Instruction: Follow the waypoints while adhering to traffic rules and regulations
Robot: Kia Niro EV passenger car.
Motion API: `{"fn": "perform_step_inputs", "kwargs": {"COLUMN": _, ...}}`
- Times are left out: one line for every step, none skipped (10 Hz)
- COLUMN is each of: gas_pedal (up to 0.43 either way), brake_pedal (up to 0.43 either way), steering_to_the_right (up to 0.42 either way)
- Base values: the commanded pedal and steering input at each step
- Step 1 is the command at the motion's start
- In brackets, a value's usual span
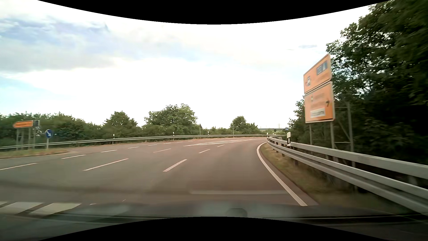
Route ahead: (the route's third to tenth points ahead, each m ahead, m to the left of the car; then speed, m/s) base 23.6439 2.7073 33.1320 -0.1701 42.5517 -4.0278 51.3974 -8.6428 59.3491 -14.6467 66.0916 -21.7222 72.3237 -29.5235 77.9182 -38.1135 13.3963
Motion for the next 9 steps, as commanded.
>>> {"fn": "perform_step_inputs", "kwargs": {"gas_pedal": 0.079, "brake_pedal": 0.000, "steering_to_the_right": 0.034}}
{"fn": "perform_step_inputs", "kwargs": {"gas_pedal": 0.079, "brake_pedal": 0.000, "steering_to_the_right": 0.035}}
{"fn": "perform_step_inputs", "kwargs": {"gas_pedal": 0.079, "brake_pedal": 0.000, "steering_to_the_right": 0.038}}
{"fn": "perform_step_inputs", "kwargs": {"gas_pedal": 0.079, "brake_pedal": 0.000, "steering_to_the_right": 0.041}}
{"fn": "perform_step_inputs", "kwargs": {"gas_pedal": 0.079, "brake_pedal": 0.000, "steering_to_the_right": 0.043}}
{"fn": "perform_step_inputs", "kwargs": {"gas_pedal": 0.067, "brake_pedal": 0.000, "steering_to_the_right": 0.045}}
{"fn": "perform_step_inputs", "kwargs": {"gas_pedal": 0.059, "brake_pedal": 0.000, "steering_to_the_right": 0.047}}
{"fn": "perform_step_inputs", "kwargs": {"gas_pedal": 0.059, "brake_pedal": 0.000, "steering_to_the_right": 0.049}}
{"fn": "perform_step_inputs", "kwargs": {"gas_pedal": 0.059, "brake_pedal": 0.000, "steering_to_the_right": 0.050}}
